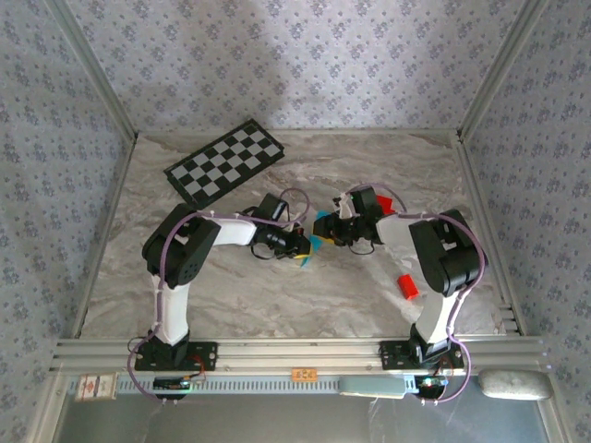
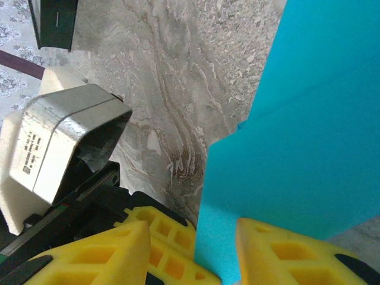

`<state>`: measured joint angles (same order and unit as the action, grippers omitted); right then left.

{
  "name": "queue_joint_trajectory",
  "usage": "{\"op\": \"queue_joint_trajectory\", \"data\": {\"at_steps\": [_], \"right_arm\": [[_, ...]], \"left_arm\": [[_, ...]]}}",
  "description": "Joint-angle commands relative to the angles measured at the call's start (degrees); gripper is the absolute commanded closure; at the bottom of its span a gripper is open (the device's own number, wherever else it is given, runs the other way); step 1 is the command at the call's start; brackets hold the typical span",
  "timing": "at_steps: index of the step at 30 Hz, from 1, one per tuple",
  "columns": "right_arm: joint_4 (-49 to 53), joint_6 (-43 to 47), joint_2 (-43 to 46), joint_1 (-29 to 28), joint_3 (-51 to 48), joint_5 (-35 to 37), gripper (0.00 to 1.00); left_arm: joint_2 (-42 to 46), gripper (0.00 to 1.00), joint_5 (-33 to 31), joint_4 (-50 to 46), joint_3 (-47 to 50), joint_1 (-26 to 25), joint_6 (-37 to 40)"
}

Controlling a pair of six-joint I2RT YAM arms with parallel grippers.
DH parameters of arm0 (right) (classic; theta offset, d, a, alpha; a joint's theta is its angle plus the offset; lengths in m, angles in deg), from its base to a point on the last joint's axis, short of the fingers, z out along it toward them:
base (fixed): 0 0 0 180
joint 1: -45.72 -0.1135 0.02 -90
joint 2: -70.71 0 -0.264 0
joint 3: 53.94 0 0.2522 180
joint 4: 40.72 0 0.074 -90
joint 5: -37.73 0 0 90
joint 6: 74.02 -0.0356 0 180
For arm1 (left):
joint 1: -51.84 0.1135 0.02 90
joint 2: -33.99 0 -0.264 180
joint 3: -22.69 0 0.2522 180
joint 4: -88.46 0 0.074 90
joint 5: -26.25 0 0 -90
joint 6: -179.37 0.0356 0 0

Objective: Fold a paper plane with a square sheet of paper (pick it up from the middle)
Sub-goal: Fold the wing for the fifth time at the center of the table.

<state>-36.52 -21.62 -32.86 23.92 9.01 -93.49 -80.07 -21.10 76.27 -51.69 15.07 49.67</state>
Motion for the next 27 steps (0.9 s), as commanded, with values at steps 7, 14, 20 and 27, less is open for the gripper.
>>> {"op": "queue_joint_trajectory", "data": {"at_steps": [7, 14, 20, 27], "right_arm": [[0.6, 1.1, -2.5, -0.8, 3.3, 1.6, 0.57], [2.3, 1.1, -3.5, -1.0, 4.4, 4.1, 0.58], [3.7, 1.1, -4.0, -1.1, 4.9, 5.9, 0.58], [5.7, 1.1, -4.6, -1.1, 5.7, 7.7, 0.59]], "left_arm": [[0.0, 1.00, 0.3, 0.4, 0.1, 0.4, -0.3], [0.2, 1.00, 0.1, 0.5, 0.2, 0.4, -0.3], [0.4, 0.99, -0.1, 0.3, 0.2, 0.4, -0.3], [1.6, 0.95, -0.9, -0.4, 0.6, 0.4, 0.1]]}}
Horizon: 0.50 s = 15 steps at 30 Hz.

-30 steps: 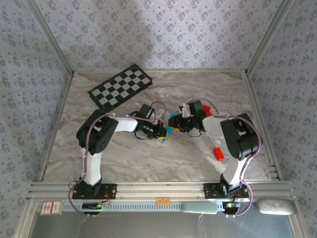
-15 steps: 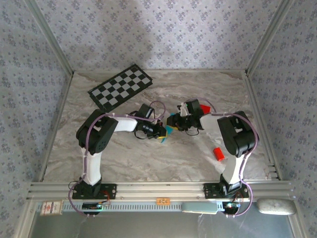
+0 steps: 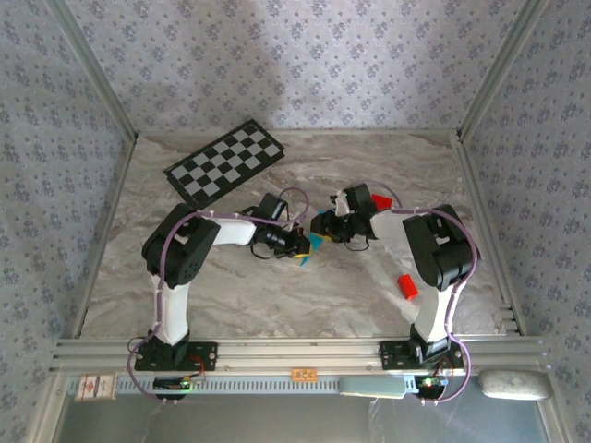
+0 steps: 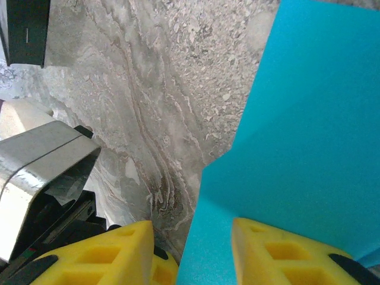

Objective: Fold a paper plane with a square sheet of paper (pick it up from the middle)
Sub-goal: Fold the wing for the fifth time at the center of the table.

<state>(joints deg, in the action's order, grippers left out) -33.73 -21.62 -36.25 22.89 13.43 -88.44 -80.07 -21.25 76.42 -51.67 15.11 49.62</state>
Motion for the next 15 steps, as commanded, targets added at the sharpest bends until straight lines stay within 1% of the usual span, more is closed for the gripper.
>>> {"op": "queue_joint_trajectory", "data": {"at_steps": [1, 8, 13, 15], "right_arm": [[3.2, 1.0, -1.3, -0.1, 1.4, 2.9, 0.59], [5.6, 0.4, -2.0, -0.1, 2.2, 5.1, 0.60], [6.8, -0.3, -2.6, -0.1, 2.7, 5.9, 0.60], [7.3, -0.4, -2.9, -0.1, 2.9, 6.1, 0.60]], "left_arm": [[1.9, 0.94, -1.0, -0.6, 0.6, 0.4, 0.2], [4.4, 0.89, -3.8, -1.9, 1.6, 0.4, 1.0], [7.1, 0.83, -6.5, -2.2, 2.8, 0.3, 2.4], [8.3, 0.79, -8.0, -2.6, 3.4, 0.2, 3.2]]}}
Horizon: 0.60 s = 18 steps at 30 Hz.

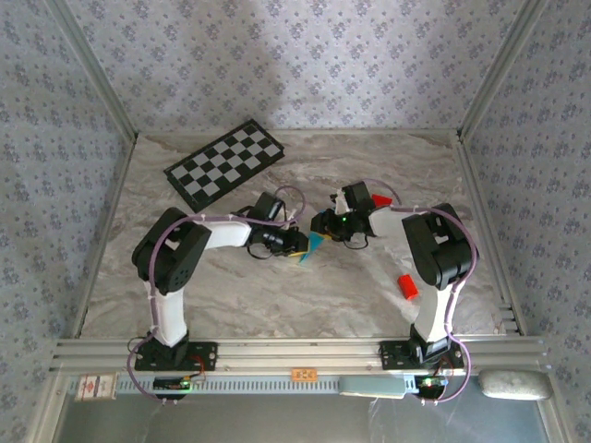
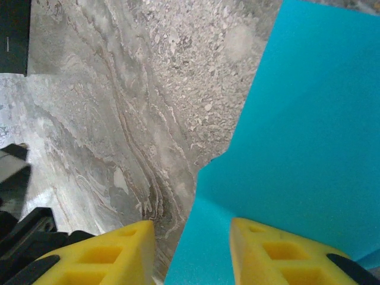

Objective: Fold a paper plane with a square sheet of paper (pick it up from the middle)
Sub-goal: Fold the wing for the fifth time at the center of the table.

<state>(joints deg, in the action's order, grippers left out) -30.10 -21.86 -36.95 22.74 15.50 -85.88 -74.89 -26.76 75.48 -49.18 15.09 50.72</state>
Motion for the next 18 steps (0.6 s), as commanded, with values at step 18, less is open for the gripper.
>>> {"op": "queue_joint_trajectory", "data": {"at_steps": [18], "right_arm": [[5.4, -1.0, -3.0, 0.0, 1.9, 3.9, 0.60]], "left_arm": [[3.8, 0.53, -17.0, -9.4, -2.3, -6.1, 12.9]]}}
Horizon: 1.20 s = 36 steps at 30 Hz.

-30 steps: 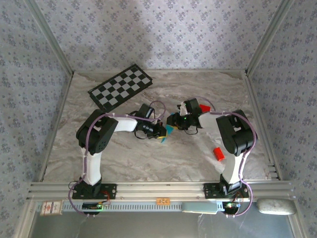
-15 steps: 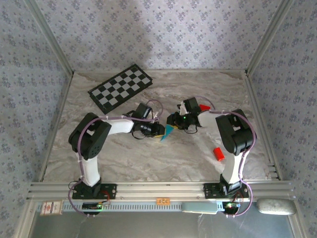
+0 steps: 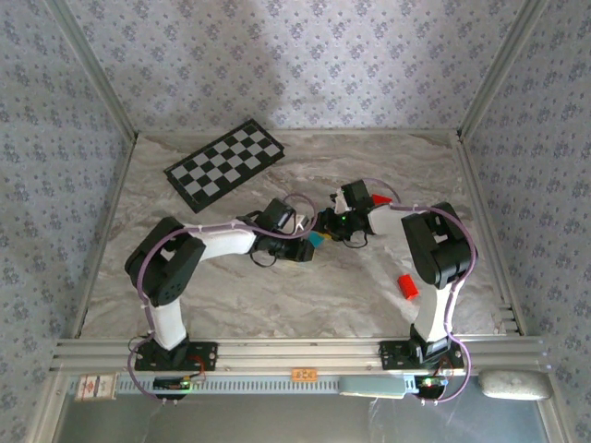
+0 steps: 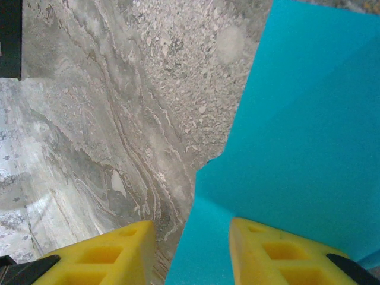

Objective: Fold a paper plane with a square sheet of paper (pick it up from the middle)
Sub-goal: Fold the wing for the fifth time at the center of the table.

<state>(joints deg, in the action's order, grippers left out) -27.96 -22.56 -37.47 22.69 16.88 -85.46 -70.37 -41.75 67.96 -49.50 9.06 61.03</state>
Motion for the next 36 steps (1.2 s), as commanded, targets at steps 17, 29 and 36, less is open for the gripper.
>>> {"op": "queue_joint_trajectory", "data": {"at_steps": [17, 29, 36], "right_arm": [[3.8, -1.3, -2.6, 0.5, 1.4, 2.4, 0.58], [3.1, -1.6, -1.7, 1.2, 1.7, 0.2, 0.55], [1.7, -0.8, -0.6, 1.1, 1.7, -2.5, 0.54]], "left_arm": [[-3.7, 0.62, 0.3, -1.0, -1.9, -0.1, 2.9], [-4.3, 0.76, 4.0, 2.8, 0.2, 1.7, -0.4], [-5.0, 0.80, 6.5, 3.6, 0.5, 2.6, -1.7]]}}
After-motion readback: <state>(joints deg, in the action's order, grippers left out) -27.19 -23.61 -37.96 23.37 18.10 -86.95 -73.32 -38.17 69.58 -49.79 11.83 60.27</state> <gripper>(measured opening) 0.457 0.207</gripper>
